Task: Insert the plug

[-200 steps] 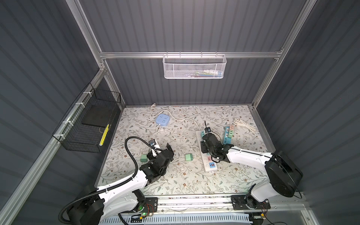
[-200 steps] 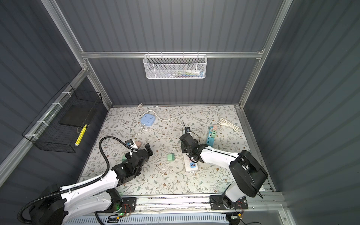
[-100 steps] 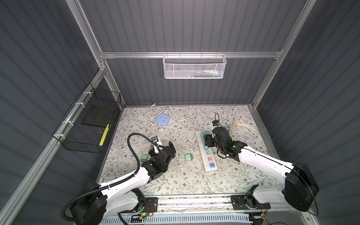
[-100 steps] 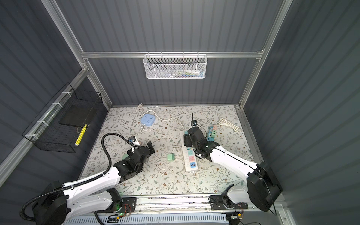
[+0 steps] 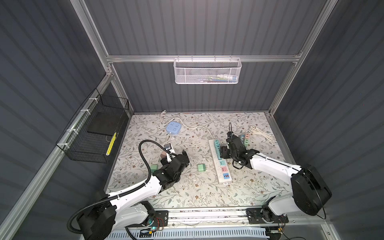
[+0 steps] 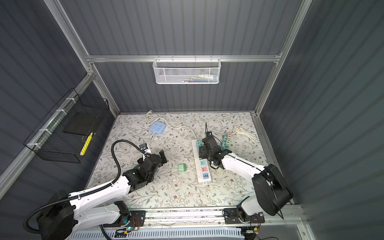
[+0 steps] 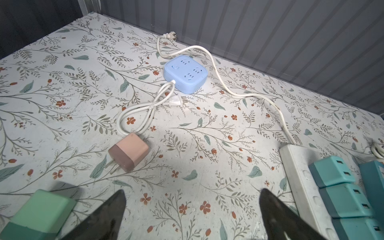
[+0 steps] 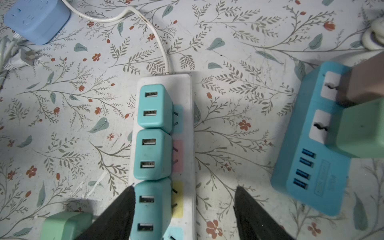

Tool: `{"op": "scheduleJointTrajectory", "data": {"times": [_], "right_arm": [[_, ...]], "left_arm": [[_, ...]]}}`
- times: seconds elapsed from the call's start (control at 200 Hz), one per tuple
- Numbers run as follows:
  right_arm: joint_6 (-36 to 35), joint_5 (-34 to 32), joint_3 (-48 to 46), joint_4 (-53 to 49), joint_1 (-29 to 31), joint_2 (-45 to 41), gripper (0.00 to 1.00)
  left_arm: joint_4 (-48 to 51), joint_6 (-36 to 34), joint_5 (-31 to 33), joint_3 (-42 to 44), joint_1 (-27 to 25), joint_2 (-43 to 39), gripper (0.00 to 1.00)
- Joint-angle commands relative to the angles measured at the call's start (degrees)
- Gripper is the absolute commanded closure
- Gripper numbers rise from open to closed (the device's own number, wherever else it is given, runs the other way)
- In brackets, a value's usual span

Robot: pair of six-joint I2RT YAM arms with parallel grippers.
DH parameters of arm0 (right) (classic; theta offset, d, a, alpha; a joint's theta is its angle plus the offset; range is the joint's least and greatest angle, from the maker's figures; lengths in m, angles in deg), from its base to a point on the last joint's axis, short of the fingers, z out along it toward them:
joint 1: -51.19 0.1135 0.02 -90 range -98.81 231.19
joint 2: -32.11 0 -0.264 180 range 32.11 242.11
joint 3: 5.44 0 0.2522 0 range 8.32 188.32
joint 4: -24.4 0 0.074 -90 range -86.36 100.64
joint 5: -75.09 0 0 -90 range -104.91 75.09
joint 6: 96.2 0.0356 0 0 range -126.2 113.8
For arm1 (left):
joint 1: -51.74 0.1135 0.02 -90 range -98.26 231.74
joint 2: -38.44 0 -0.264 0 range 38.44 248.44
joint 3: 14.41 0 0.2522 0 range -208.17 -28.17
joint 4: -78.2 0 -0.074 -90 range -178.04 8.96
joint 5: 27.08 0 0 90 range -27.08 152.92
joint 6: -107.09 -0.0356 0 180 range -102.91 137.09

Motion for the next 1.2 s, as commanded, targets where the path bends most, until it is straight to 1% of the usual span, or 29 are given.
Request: {"op": "scheduleJointTrajectory", "data": {"times": [0.0,0.135,0.315,0.41,0.49,0.56,0.685,0.816,0.911,1.026,1.131,1.196], "right_arm": [[1.1,-0.4,-1.8,1.8,-0.1,0.7,0.25],[1.2,-0.2,-2.5,1.8,-0.2,-0.3,0.26],[0.4,1.0,-0.6,-1.8,0.1,-6.0,0.26],[0.1,1.0,1.3,-4.0,2.2,-8.7,0.27],[0.3,2.4,2.7,-4.0,5.7,-8.9,0.31],[0.0,2.6,5.8,-5.2,9.3,-5.9,0.31],[-0.7,7.3,10.8,-4.5,13.4,1.7,0.29],[0.5,11.4,16.2,-4.0,14.2,10.2,0.25],[1.8,14.4,18.5,-3.2,14.2,14.9,0.24],[3.9,16.2,18.7,-2.2,14.2,17.9,0.23],[6.5,19.6,16.4,0.1,14.3,19.0,0.22],[7.7,19.7,14.8,1.0,14.4,19.0,0.22]], "left_arm": [[1.6,-0.7,-0.9,-1.9,0.3,1.1,0.00],[3.7,-0.7,-1.9,-3.5,0.4,2.9,0.00],[5.2,-1.6,-2.6,-5.6,0.4,5.3,0.00],[6.6,-2.5,-0.6,-6.5,0.6,4.7,0.00],[8.0,-3.3,1.0,-7.0,1.1,3.5,0.00],[9.1,-3.4,2.3,-7.1,2.0,1.9,0.00],[10.1,-3.7,3.6,-6.5,3.2,-0.6,0.00],[11.8,-2.9,5.3,-5.7,3.6,-2.8,0.00],[12.1,-2.4,5.6,-4.8,3.7,-4.4,0.00],[12.5,-2.1,5.9,-3.9,3.8,-5.8,0.00],[12.6,-2.1,5.8,-3.5,3.8,-6.2,0.00],[12.6,-2.3,5.8,-3.5,3.8,-6.1,0.00]]}}
